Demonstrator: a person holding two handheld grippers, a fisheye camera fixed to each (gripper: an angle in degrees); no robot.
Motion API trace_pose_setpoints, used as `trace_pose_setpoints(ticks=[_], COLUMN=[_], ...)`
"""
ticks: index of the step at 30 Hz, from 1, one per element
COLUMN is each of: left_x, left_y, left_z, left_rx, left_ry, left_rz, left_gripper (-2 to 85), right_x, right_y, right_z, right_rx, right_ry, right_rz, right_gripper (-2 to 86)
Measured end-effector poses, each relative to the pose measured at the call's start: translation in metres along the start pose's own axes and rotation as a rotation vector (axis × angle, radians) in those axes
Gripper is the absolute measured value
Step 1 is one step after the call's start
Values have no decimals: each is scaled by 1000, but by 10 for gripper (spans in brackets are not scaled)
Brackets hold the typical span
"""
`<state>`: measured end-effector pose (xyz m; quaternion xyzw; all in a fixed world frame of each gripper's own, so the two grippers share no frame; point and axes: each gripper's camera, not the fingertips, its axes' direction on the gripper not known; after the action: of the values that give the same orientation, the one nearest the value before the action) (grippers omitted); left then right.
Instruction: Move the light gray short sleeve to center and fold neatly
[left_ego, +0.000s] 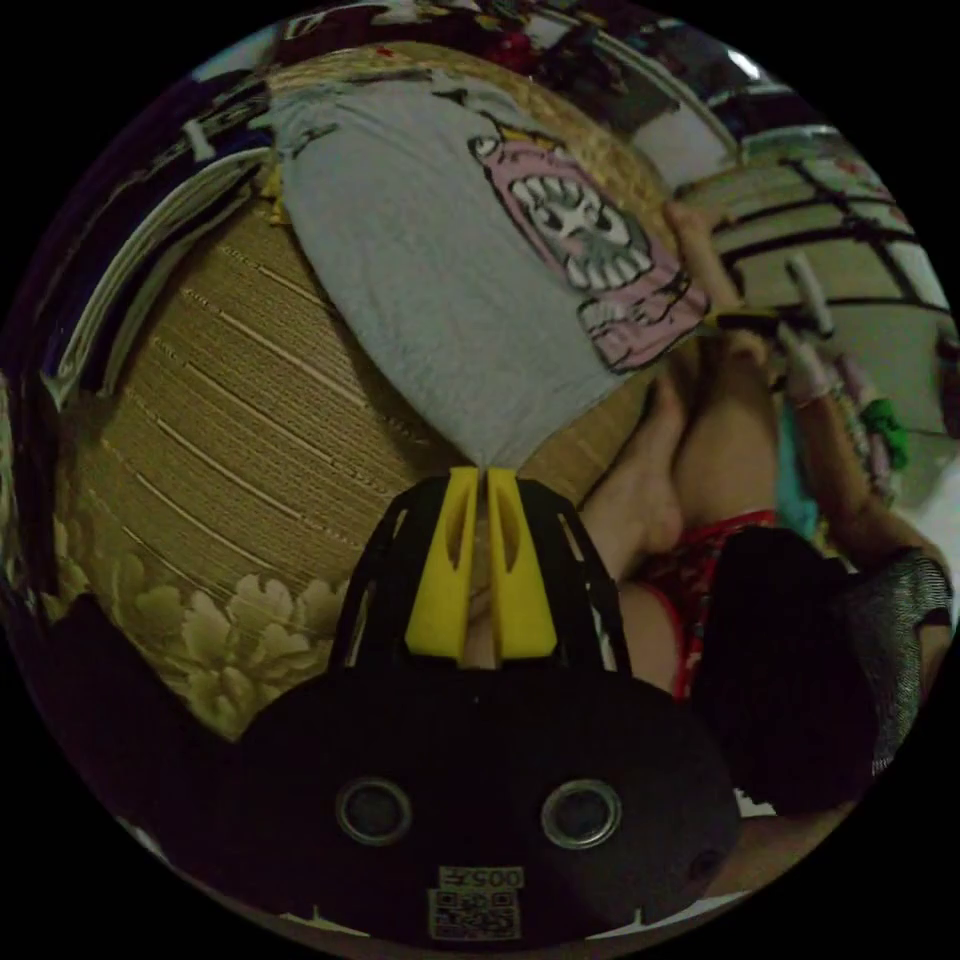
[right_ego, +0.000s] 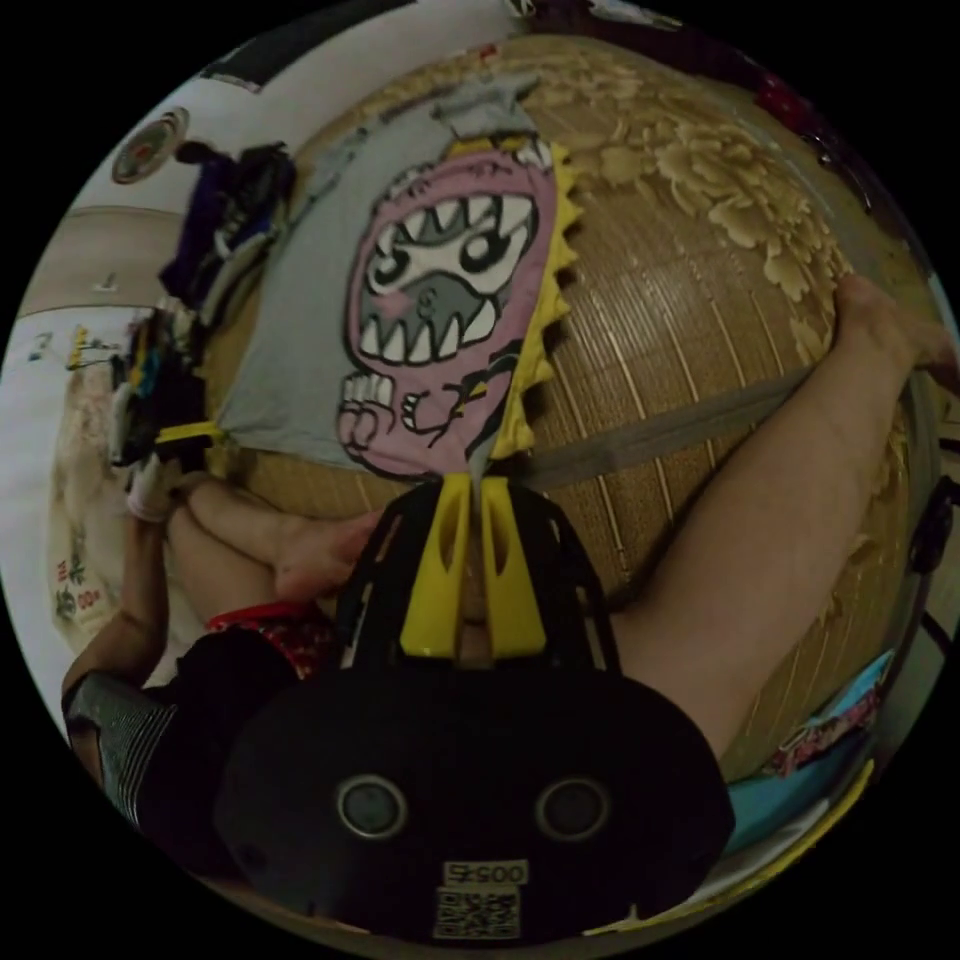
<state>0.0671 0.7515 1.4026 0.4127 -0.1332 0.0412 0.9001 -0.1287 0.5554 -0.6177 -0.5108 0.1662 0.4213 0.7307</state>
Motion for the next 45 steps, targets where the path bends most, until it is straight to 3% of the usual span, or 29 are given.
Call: trace_pose_setpoints(ticks=[3, 14, 28, 37, 45], left_x=[-1, 32, 28, -30, -116], left_y=[25, 101, 162, 82, -84], left_z=[-39, -141, -190, -223, -255], left_rx=[107, 231, 237, 336, 445], left_ry=[85, 75, 222, 284, 274], left_rz=[-22, 42, -15, -56, -161], left_gripper=[12, 10, 18, 21, 23], right_x=[10, 39, 64, 91, 127], right_y=[24, 124, 210, 141, 1], right_z=[-22, -70, -80, -102, -132], right_rx=[82, 230, 163, 231, 351], right_ry=[-87, -209, -350, -416, -493], right_rz=[-18, -78, -118, -100, -21], right_gripper=[-16, -13, -8, -8, -8])
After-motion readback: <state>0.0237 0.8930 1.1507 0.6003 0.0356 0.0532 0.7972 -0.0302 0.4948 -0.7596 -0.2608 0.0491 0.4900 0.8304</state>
